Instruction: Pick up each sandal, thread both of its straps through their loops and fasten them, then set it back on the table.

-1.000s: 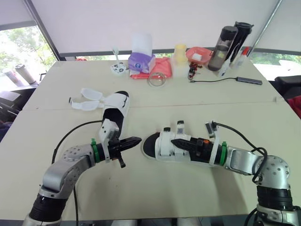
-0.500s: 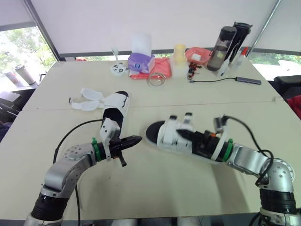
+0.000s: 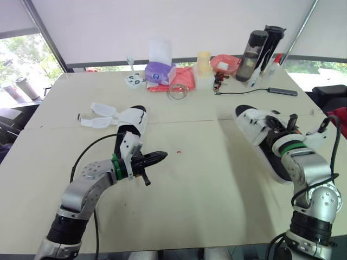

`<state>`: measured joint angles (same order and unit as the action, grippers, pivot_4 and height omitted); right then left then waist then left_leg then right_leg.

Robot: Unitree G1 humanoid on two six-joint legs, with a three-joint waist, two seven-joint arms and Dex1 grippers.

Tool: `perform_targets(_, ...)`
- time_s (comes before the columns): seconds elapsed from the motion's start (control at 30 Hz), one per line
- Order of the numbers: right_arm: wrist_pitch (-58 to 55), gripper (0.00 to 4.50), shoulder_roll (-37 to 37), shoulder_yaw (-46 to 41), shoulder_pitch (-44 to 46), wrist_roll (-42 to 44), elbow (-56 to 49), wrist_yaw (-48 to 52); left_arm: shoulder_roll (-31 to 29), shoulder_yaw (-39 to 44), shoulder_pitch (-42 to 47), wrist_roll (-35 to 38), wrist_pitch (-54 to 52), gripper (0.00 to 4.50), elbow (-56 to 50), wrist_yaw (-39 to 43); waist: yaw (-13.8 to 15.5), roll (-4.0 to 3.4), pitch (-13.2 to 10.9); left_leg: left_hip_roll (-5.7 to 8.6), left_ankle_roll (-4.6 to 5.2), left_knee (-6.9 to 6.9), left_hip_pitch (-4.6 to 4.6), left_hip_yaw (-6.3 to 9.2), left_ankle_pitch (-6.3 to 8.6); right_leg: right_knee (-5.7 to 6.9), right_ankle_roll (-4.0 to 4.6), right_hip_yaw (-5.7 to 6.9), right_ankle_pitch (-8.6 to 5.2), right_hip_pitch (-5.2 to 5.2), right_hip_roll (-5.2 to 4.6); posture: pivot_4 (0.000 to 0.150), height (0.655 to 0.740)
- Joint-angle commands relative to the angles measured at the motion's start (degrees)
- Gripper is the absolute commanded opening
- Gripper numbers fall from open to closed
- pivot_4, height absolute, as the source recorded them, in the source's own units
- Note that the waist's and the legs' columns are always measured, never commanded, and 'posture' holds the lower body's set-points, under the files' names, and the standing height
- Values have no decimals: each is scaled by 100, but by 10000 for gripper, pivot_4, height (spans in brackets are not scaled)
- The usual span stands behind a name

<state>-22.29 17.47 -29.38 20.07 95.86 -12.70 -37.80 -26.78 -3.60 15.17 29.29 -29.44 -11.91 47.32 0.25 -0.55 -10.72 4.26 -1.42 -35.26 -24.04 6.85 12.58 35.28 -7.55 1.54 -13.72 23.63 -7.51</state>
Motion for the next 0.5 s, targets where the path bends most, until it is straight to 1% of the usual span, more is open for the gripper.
perform_targets(0.03, 242, 881, 117, -183, 263, -368, 195, -80, 60, -24, 90, -97, 190, 0, 7, 9, -8, 0, 0, -1, 0, 0, 1, -1, 0, 2, 0, -1, 0, 0, 3, 1500, 7400)
perform_targets(0.23, 141, 881, 55, -83, 390, -831, 754, 23, 233, -111, 127, -246, 278, 0, 67, -14, -93, -1, 1, -4, 1, 0, 6, -9, -1, 10, 0, -13, 0, 0, 7, 1500, 7400)
perform_targets(0.37, -20, 881, -177, 73, 265, -932, 641, 243, 299, -87, 116, -312, 326, 0, 97, -55, -129, -2, 1, -8, 2, 0, 26, -19, -1, 21, 1, -29, 0, -6, 13, 1500, 7400)
perform_targets(0.5, -118, 881, -317, 43, 224, -935, 581, 354, 314, -72, 52, -351, 341, 0, 69, -89, -131, -1, 1, -15, 3, 8, 58, -28, 0, 31, 2, -64, 0, -16, 22, 1500, 7400)
